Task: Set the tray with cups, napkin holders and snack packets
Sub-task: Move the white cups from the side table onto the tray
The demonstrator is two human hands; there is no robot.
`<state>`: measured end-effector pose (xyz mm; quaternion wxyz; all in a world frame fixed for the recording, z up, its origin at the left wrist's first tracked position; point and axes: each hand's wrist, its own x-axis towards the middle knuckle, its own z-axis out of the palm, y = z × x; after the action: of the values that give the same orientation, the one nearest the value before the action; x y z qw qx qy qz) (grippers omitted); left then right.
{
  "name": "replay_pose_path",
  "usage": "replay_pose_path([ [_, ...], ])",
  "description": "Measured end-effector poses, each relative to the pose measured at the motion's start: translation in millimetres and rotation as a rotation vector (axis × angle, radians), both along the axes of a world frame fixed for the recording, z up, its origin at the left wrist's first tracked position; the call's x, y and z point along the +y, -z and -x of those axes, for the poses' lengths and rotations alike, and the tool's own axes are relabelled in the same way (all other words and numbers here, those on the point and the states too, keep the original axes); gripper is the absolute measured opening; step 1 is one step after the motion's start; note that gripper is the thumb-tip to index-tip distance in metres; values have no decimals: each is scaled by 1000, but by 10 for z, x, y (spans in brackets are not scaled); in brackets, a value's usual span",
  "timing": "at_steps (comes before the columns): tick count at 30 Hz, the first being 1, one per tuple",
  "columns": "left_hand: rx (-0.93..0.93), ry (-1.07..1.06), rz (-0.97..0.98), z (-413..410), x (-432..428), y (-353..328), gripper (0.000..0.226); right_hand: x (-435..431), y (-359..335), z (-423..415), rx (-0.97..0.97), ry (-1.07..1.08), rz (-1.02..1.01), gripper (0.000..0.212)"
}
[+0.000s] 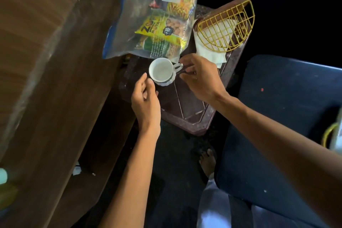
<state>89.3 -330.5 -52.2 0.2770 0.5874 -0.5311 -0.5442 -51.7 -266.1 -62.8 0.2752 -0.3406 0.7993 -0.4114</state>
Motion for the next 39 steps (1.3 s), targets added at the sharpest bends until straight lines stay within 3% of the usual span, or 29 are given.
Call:
replay_pose_path([
  [19, 201, -86, -181, 123, 709, -258, 28, 691, -53, -49, -33, 170, 68, 8],
  [27, 157, 88, -201, 187, 1431, -482, 22, 1668, -252, -63, -165, 276, 111, 7],
  [32, 95, 245, -162, 295, 1962, -572, 23, 2412, -379, -9, -116, 389, 93, 10],
  [39, 156, 393, -185, 674, 2755, -697, 27, 3395, -526, 176, -101, 510, 43, 14],
])
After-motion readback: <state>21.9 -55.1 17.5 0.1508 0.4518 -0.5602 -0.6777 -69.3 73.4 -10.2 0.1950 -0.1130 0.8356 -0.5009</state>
